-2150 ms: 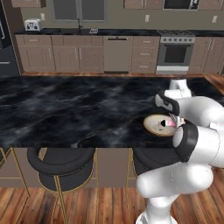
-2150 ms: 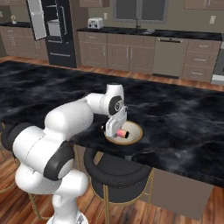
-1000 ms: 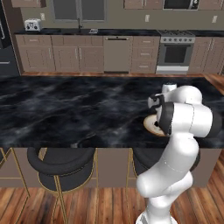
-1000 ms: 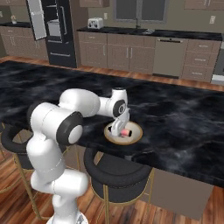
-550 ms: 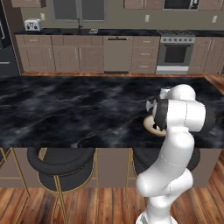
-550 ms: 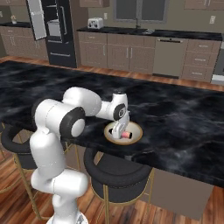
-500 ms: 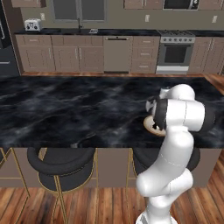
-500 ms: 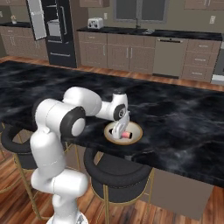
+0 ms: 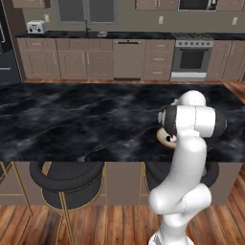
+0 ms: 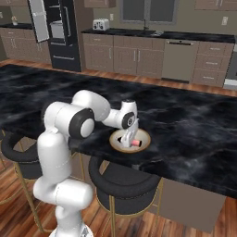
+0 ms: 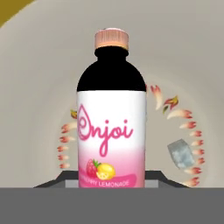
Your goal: Open the fridge, grab two sodas, and place both sodas inside the bowl with ice on the dining counter.
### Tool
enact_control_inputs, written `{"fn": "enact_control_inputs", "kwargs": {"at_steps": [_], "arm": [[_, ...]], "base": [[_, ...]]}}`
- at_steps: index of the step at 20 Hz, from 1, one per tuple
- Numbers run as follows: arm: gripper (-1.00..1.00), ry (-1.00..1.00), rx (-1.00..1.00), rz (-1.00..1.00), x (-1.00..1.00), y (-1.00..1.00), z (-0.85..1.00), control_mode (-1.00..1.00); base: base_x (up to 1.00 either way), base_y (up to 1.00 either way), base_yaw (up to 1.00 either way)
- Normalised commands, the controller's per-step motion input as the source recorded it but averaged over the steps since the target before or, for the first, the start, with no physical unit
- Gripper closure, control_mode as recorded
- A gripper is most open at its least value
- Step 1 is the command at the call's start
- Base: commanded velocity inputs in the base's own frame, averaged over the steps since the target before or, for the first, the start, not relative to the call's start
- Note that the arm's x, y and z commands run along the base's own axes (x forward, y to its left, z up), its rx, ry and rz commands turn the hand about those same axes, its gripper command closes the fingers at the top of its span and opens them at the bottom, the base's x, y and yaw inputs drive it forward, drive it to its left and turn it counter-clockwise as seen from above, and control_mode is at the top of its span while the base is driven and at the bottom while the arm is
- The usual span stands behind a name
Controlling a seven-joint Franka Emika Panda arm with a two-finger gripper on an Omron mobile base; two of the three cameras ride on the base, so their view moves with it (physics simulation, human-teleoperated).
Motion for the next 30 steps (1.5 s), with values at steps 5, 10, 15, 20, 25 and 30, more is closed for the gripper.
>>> {"fn": "enact_control_inputs", "kwargs": {"at_steps": [5, 10, 15, 20, 25, 30], "arm": [[1.0, -0.02, 0.01, 0.07, 0.18, -0.02, -0.16, -1.0], [-1.0, -0.03, 0.0, 0.06, 0.05, 0.0, -0.17, -1.0], [-1.0, -0.07, 0.0, 0.03, -0.03, 0.0, -0.02, -1.0], [-1.0, -0.13, 0.0, 0.0, -0.2, 0.0, 0.3, -1.0], [-1.0, -0.19, 0.0, 0.0, -0.26, 0.0, 0.53, -1.0], [-1.0, -0.19, 0.0, 0.0, -0.24, 0.04, 0.63, -1.0]], "base": [[0.0, 0.0, 0.0], [0.0, 0.0, 0.0], [0.0, 0.0, 0.0], [0.0, 0.0, 0.0], [0.0, 0.0, 0.0], [0.0, 0.0, 0.0]]}}
